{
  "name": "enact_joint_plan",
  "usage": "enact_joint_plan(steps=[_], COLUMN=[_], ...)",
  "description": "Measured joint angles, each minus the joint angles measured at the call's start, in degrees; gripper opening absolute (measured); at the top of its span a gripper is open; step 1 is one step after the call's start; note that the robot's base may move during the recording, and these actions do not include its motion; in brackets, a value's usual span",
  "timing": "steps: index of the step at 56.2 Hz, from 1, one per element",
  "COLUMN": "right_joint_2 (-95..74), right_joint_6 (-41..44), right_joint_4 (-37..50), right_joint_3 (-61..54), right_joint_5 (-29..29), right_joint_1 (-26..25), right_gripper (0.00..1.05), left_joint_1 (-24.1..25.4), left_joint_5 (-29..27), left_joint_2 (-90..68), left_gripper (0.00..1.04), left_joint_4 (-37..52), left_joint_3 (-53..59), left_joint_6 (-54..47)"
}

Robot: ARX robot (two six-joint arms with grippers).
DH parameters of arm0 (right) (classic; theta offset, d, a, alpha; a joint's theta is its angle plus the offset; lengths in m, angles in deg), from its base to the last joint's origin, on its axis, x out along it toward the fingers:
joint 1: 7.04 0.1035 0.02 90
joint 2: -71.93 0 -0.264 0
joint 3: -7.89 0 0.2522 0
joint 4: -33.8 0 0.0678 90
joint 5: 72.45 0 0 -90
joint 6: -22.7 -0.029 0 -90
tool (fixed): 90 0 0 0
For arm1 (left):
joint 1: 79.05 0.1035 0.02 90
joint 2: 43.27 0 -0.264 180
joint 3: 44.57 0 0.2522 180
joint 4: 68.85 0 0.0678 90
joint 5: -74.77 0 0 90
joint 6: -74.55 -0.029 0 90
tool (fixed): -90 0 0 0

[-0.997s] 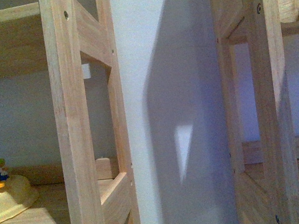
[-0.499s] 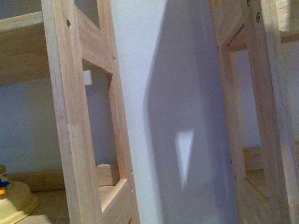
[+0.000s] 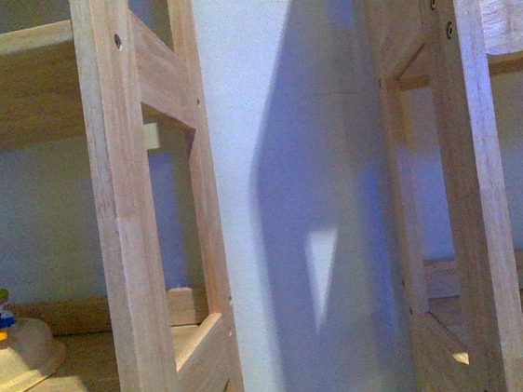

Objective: Put away toys

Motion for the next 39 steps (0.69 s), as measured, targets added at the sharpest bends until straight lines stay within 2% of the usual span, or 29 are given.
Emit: enact_joint_plan(steps=[12,23,32,39], right_joint_2=[-6.1,-11.2,-16.0,-18.4], right_joint_6=[1.9,2.0,3.1,3.5], right_joint_4=[-3.1,-4.0,-4.9,-4.6], right_joint_3=[6.9,12.0,15.0,15.6], right_joint_5=[1.4,3.3,7.9,8.9], right_joint_1=[11.7,18.4,24.9,28.5], right_gripper=[0.09,0.09,0.09,0.09], left_joint_1=[0.0,0.0,0.0,0.0], left_joint_5=[0.0,0.0,0.0,0.0], left_joint_2=[0.0,0.0,0.0,0.0], left_gripper=[0.99,0.99,0.99,0.99], left_joint_4=[0.0,0.0,0.0,0.0], left_joint_3=[0.0,0.0,0.0,0.0], left_joint_6=[0.0,0.0,0.0,0.0])
